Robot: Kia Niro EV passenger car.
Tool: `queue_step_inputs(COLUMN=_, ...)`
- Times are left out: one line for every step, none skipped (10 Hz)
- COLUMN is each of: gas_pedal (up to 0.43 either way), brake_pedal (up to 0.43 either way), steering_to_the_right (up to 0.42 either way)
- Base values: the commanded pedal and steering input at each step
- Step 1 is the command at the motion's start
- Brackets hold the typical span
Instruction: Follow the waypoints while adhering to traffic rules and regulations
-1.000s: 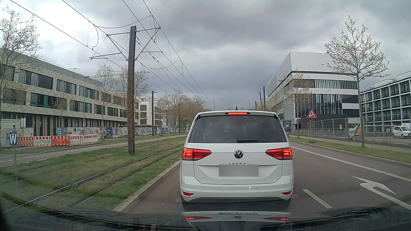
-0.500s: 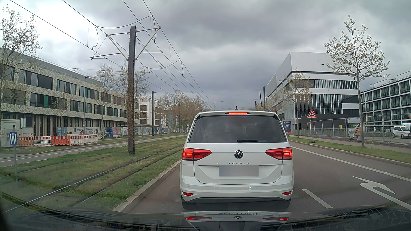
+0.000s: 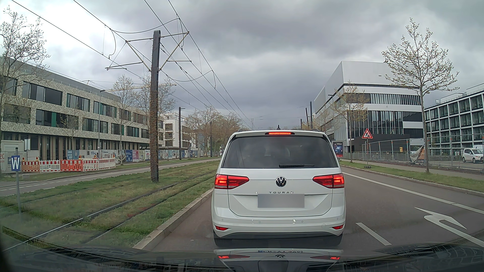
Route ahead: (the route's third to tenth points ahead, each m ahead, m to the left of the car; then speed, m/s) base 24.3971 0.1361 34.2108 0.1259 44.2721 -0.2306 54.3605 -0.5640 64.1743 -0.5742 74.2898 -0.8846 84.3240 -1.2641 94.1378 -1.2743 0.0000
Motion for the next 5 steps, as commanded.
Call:
queue_step_inputs(gas_pedal=0.0, brake_pedal=0.256, steering_to_the_right=0.001)
queue_step_inputs(gas_pedal=0.0, brake_pedal=0.256, steering_to_the_right=0.001)
queue_step_inputs(gas_pedal=0.0, brake_pedal=0.256, steering_to_the_right=0.001)
queue_step_inputs(gas_pedal=0.0, brake_pedal=0.25, steering_to_the_right=0.0)
queue_step_inputs(gas_pedal=0.0, brake_pedal=0.256, steering_to_the_right=0.0)
